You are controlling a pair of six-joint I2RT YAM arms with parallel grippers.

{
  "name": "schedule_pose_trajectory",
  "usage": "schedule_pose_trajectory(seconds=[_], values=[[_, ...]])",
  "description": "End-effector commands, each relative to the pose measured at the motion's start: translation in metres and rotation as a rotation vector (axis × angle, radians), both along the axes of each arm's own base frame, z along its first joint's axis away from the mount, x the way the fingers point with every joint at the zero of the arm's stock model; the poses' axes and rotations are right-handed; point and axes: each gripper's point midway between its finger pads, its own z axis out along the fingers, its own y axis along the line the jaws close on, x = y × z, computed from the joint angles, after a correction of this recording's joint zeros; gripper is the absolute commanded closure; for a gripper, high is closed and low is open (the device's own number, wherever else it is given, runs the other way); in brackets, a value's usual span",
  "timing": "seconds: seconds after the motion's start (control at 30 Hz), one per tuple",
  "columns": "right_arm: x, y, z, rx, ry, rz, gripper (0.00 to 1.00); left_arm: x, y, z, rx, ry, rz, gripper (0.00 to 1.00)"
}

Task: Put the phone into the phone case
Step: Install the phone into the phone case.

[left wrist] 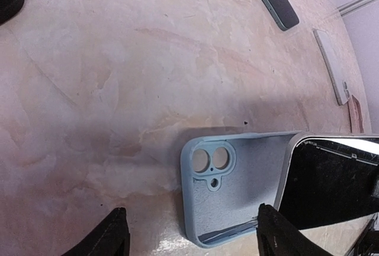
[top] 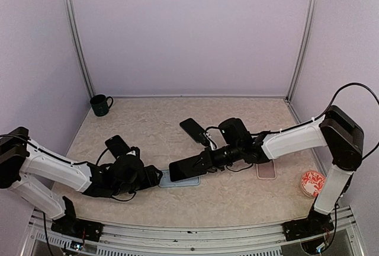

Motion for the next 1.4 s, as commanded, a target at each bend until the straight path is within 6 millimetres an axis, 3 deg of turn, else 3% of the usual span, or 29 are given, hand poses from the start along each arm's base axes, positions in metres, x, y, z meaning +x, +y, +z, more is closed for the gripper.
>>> schedule_pose_trajectory(seconds=[0.0, 0.2, 0.87, 1.37], values=[[0.004, 0.015, 0.02, 0.093, -0.007, 0.025, 1.0, 0.001, 0.006, 0.006, -0.014, -0.04, 0.017, 0.2], [0.005, 0.018, 0.016, 0.098, 0.009, 0.024, 1.0, 0.003, 0.008, 0.011, -0.032, -0.071, 0.02, 0.01], [0.008, 0.026, 0.01, 0.091, 0.054, 0.028, 1.0, 0.003, 0.01, 0.027, -0.156, -0.172, 0.015, 0.01], [0.006, 0.03, 0.003, 0.086, 0.103, 0.044, 1.0, -0.003, 0.007, 0.022, -0.232, -0.157, -0.003, 0.01]])
